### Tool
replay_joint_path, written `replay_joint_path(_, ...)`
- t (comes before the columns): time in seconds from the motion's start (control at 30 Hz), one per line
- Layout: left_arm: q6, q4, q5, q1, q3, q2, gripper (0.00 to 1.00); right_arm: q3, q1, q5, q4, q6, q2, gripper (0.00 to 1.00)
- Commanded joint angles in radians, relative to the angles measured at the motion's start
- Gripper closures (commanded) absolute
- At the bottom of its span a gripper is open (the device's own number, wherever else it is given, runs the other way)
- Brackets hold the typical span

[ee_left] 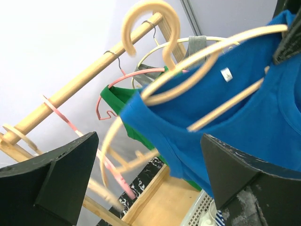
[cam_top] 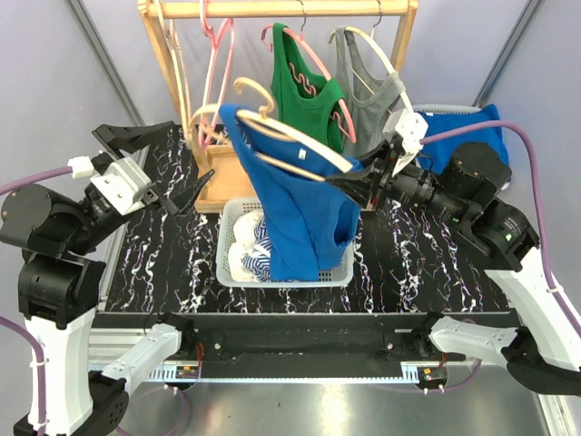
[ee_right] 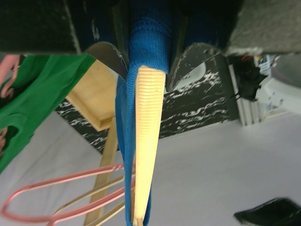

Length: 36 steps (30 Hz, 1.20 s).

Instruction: Remove the tank top from the hanger

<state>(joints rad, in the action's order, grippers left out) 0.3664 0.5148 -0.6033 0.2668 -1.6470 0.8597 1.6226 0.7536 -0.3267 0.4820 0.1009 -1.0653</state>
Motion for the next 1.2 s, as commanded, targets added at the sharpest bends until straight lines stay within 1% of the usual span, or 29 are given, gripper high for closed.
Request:
replay_joint_path(0.0, 0.031, -0.03, -0.056, 0.002, 0.012, 0.005, 0.01, 0.039, -0.002, -0.144, 0.041, -0.001, 0.024, 0.95)
replay_joint_path(0.13, 0.037, 0.005, -0.11, 0.003, -0.016, 0.044, 0.01, 0.033, 0.0, -0.221, 0.056, -0.001, 0.036, 0.96)
replay_joint_path(0.27, 0.04, 0.103, -0.24, 0.002, -0.062, 0.088, 0.01, 0.037, 0.0, -0.248, 0.063, 0.003, 0.033, 0.96)
replay_joint_path(0.37, 0.043, 0.122, -0.28, 0.003, -0.053, 0.099, 0.01, 0.037, 0.0, -0.278, 0.063, 0.002, 0.03, 0.97)
replay_joint_path(0.53, 0.048, 0.172, -0.37, 0.003, -0.071, 0.116, 0.05, 0.033, 0.0, -0.301, 0.064, -0.001, 0.031, 0.97)
replay_joint_path(0.73, 0.065, 0.238, -0.42, 0.003, -0.07, 0.133, 0.1, 0.042, 0.0, -0.293, 0.061, 0.006, 0.019, 0.98)
replay_joint_path(0.8, 0.065, 0.245, -0.434, 0.002, -0.071, 0.137, 0.16, 0.048, 0.0, -0.305, 0.063, 0.005, 0.01, 0.98)
replay_joint_path(0.83, 0.065, 0.248, -0.441, 0.003, -0.074, 0.14, 0.22, 0.052, 0.0, -0.307, 0.061, 0.006, 0.004, 0.98)
replay_joint_path(0.87, 0.066, 0.251, -0.446, 0.003, -0.079, 0.148, 0.35, 0.054, 0.0, -0.307, 0.061, 0.006, 0.001, 0.98)
replay_joint_path(0.9, 0.069, 0.258, -0.447, 0.003, -0.095, 0.154, 0.44, 0.057, 0.0, -0.307, 0.061, 0.006, -0.004, 0.98)
replay_joint_path(0.93, 0.091, 0.299, -0.46, 0.003, -0.115, 0.162, 0.5, 0.059, 0.0, -0.308, 0.058, 0.005, -0.007, 0.98)
replay_joint_path(0.97, 0.106, 0.33, -0.469, 0.003, -0.135, 0.188, 0.63, 0.059, 0.0, -0.31, 0.056, 0.005, -0.01, 0.98)
replay_joint_path(1.0, 0.144, 0.4, -0.478, 0.003, -0.184, 0.2, 0.68, 0.059, 0.0, -0.311, 0.052, 0.005, -0.009, 0.98)
replay_joint_path(1.07, 0.184, 0.479, -0.498, 0.002, -0.235, 0.248, 0.78, 0.056, 0.0, -0.301, 0.047, 0.006, -0.012, 0.98)
replay_joint_path(1.1, 0.213, 0.54, -0.504, 0.002, -0.27, 0.259, 0.79, 0.048, 0.0, -0.296, 0.037, 0.006, -0.009, 0.98)
replay_joint_path(1.17, 0.236, 0.571, -0.507, 0.003, -0.278, 0.269, 0.8, 0.042, 0.0, -0.284, 0.024, 0.006, -0.005, 0.98)
